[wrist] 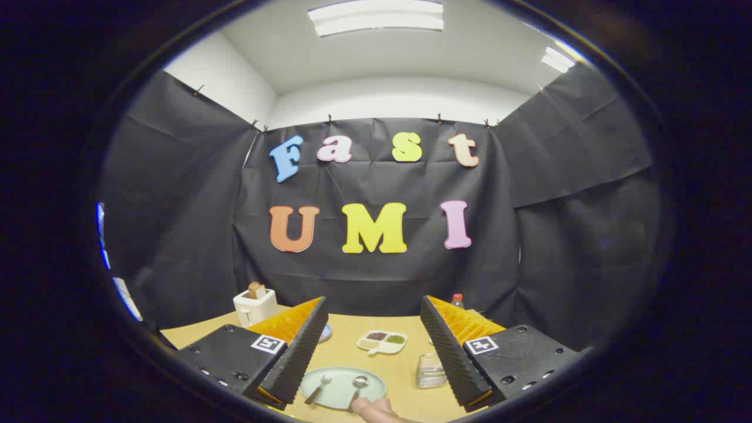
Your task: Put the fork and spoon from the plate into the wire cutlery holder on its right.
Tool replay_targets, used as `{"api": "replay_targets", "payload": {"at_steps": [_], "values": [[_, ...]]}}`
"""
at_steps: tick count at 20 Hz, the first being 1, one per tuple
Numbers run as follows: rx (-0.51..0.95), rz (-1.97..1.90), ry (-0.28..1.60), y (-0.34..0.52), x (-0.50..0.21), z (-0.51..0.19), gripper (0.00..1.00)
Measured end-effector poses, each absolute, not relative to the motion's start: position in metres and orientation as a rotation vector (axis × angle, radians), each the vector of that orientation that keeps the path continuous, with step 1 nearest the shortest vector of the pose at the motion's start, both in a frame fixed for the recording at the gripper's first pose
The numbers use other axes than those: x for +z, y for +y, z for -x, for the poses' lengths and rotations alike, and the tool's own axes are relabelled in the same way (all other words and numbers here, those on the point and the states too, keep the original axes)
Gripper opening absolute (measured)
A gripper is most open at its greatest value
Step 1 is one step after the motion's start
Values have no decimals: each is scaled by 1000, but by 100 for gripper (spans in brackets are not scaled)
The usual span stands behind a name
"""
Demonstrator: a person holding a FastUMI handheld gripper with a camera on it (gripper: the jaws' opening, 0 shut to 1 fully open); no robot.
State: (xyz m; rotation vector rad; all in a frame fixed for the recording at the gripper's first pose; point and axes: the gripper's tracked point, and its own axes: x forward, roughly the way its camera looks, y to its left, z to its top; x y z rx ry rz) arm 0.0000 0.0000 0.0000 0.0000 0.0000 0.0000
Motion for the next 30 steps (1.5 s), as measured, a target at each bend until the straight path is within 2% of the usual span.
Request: {"api": "replay_targets", "payload": {"at_steps": [3,6,23,30], "values": [[-45,78,37,16,-12,7,95],[-29,122,45,38,-10,14,95],[-33,34,105,30,-26,-1,95],[-47,46,245,25,-73,-34,95]]}}
